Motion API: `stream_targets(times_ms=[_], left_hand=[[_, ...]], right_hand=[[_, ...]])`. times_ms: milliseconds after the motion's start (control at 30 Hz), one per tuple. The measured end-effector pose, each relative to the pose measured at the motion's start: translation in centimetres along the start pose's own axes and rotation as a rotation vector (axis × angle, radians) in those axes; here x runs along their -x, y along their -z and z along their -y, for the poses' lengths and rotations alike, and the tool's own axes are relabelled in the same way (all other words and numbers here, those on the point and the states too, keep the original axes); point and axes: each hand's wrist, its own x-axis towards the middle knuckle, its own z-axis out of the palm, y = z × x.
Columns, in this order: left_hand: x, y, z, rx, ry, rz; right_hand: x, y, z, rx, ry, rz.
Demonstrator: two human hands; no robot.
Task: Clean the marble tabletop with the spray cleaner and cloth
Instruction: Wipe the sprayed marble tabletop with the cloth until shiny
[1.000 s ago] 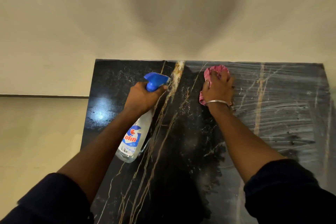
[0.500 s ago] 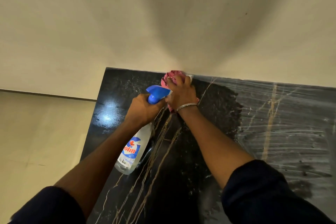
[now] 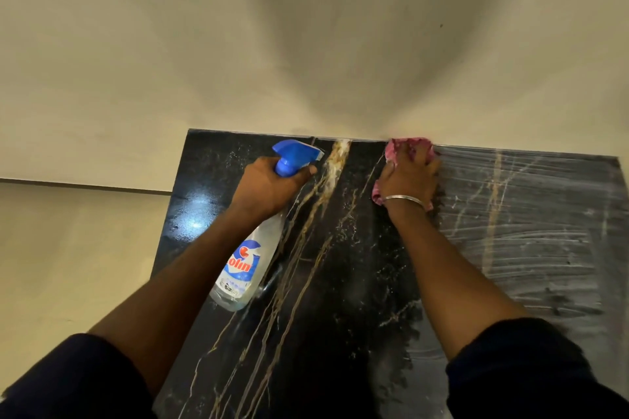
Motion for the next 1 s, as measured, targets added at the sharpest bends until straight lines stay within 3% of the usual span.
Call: stream_targets(times_ms=[233,400,533,767,933,1000], left_hand=[[1.1,-0.2,-0.2,0.011,-0.025,-0.082],[2.0,-0.2,0.1,0.032,0.032,-0.125],[2.7,-0.5,-0.3,0.052,0.038,-0.099],[4.2,-1.6,-1.5,0.058,-0.002,-0.075],[5.1,-2.6,-1.8,0.055,-0.020,-0.069],[5.5,-2.9,-1.9,0.044,-0.026,-0.073]], right_hand=[[2.3,-1.2,10.1,0.031,0.414,0.127],[1.6,-1.2,11.1,0.111,0.595,0.169],[0.7,-0.7,5.8,0.130,0.554,0.159],[-2.3,2.3,-7.9,0.149,0.237,0.076],[-1.5,2.3,-6.1,0.110,0.103,0.131],[-0.4,2.2,-3.3,0.090,0.184,0.171]])
